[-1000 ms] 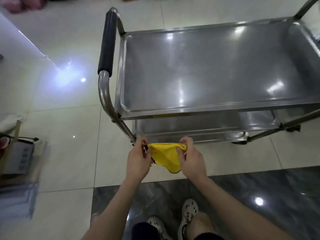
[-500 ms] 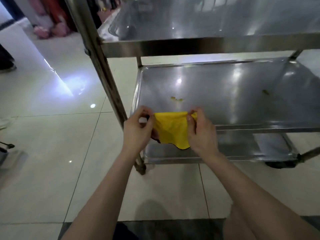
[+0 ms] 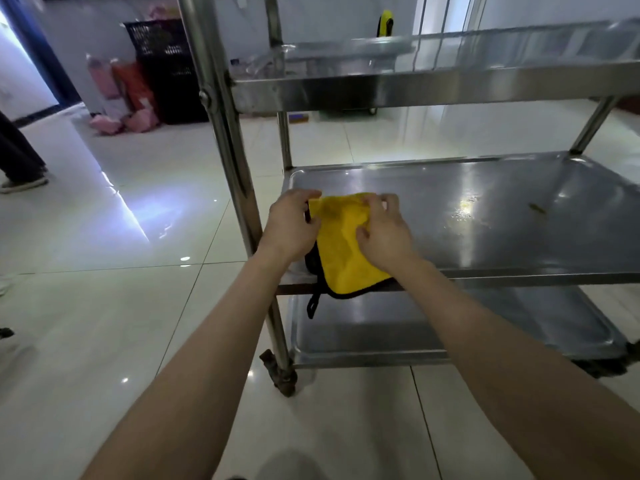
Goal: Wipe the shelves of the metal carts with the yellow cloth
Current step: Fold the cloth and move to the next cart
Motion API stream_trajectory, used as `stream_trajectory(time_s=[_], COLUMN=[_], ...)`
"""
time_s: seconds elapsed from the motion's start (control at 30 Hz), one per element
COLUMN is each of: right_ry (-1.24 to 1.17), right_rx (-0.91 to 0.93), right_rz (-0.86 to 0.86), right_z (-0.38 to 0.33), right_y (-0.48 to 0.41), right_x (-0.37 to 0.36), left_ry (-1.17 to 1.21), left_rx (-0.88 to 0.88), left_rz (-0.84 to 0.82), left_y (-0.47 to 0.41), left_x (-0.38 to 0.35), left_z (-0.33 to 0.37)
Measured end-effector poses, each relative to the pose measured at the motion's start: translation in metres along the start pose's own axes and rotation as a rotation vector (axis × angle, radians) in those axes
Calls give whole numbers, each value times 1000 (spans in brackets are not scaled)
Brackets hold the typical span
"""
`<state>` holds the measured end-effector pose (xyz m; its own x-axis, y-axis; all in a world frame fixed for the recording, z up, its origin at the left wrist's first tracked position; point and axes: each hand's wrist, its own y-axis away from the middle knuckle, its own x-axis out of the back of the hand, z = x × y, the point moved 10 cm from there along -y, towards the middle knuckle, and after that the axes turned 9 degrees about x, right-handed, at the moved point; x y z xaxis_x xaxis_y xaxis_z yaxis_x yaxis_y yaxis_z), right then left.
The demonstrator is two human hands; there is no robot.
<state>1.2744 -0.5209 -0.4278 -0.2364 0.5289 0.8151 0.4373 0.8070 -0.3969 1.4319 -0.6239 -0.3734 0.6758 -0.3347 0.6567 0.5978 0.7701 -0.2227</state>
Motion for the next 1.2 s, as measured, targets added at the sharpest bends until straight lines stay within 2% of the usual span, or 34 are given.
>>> stream_trajectory(time_s=[0.07, 0.1, 0.2, 0.27, 0.33, 0.4, 0.47, 0.5, 0.6, 0.8, 0.93, 1.07, 1.2], right_ry=[127, 176, 235, 202, 170, 151, 181, 228, 293, 314, 335, 345, 285], right_rx=[-31, -14, 30, 57, 98, 93, 42, 16, -18, 76, -4, -11, 42], right_rz=[-286, -311, -210, -189, -164, -152, -246, -331, -474, -479, -481, -485, -501], right_z=[15, 17, 15, 8, -3, -12, -14, -13, -10, 9, 30, 6, -26], right_y=[16, 26, 40, 33, 21, 11, 5, 5, 6, -28, -100, -147, -127], right_x=[-46, -57, -58, -55, -50, -53, -70, -84, -114, -127, -149, -185, -193], left_ry=[10, 59, 186, 294, 427, 534, 607, 644, 692, 704, 729, 703, 686], left_rx=[-60, -94, -138, -70, 54, 153, 178, 185, 204, 183, 172, 154, 173], left_rz=[55, 159, 537, 672, 652, 494, 297, 258, 293, 341, 350, 411, 441], left_y=[29, 51, 116, 122, 95, 56, 24, 16, 11, 24, 29, 27, 26], left_x=[3, 13, 58, 82, 96, 99, 84, 78, 71, 66, 65, 71, 72], left_z=[-8, -15, -36, -48, -58, -55, -46, -44, -49, -72, -73, -72, -76])
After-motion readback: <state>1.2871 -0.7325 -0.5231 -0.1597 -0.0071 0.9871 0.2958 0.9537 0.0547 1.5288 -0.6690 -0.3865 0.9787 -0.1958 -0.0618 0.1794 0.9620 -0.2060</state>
